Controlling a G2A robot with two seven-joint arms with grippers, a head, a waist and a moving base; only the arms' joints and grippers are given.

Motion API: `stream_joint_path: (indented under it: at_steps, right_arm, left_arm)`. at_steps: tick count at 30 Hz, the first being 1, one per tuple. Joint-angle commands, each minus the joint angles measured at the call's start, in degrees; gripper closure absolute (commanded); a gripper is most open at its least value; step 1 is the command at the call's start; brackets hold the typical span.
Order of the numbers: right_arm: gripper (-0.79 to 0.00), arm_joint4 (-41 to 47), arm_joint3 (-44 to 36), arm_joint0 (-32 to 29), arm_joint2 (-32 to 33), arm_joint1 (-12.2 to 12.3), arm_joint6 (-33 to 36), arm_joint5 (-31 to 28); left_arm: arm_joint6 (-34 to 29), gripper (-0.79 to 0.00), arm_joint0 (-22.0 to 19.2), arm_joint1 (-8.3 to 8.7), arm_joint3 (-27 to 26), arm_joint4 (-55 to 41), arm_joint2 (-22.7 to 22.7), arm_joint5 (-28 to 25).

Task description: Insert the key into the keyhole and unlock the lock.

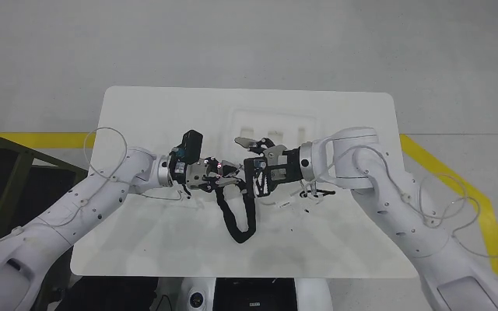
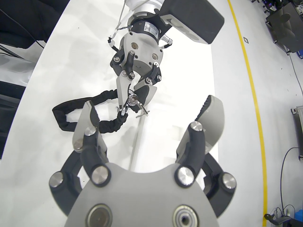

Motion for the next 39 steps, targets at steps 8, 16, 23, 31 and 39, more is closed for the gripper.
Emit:
stream_joint_path:
  at_steps: [8,16,23,31,39]
  right_arm:
    - [0.0,2.3,2.9,0.1,-0.7,-0.3,-1.8,1.5]
    - [0.0,8.1,3.6,-0.4,-0.4,-0.1,1.1,3.3]
    - [0.0,17.4,2.9,-1.0,-0.8,0.0,7.8,10.2]
    - [0.0,26.0,0.0,-1.2,-0.7,0.0,17.4,20.7]
    - [-0.659,27.8,-3.8,-1.2,-1.2,0.0,22.1,26.1]
  left_arm:
    - [0.2,0.0,-0.1,0.12,0.0,0.1,-0.1,0.0]
    - [0.2,0.0,0.0,0.28,-0.2,0.4,-0.5,0.0]
    - [0.2,0.0,0.1,0.38,-0.4,0.7,-0.9,0.0]
    - [-0.1,0.0,0.2,0.47,-0.5,0.9,-1.2,0.0]
    - [-0.3,0.0,0.6,0.65,-0.4,1.1,-1.9,0.0]
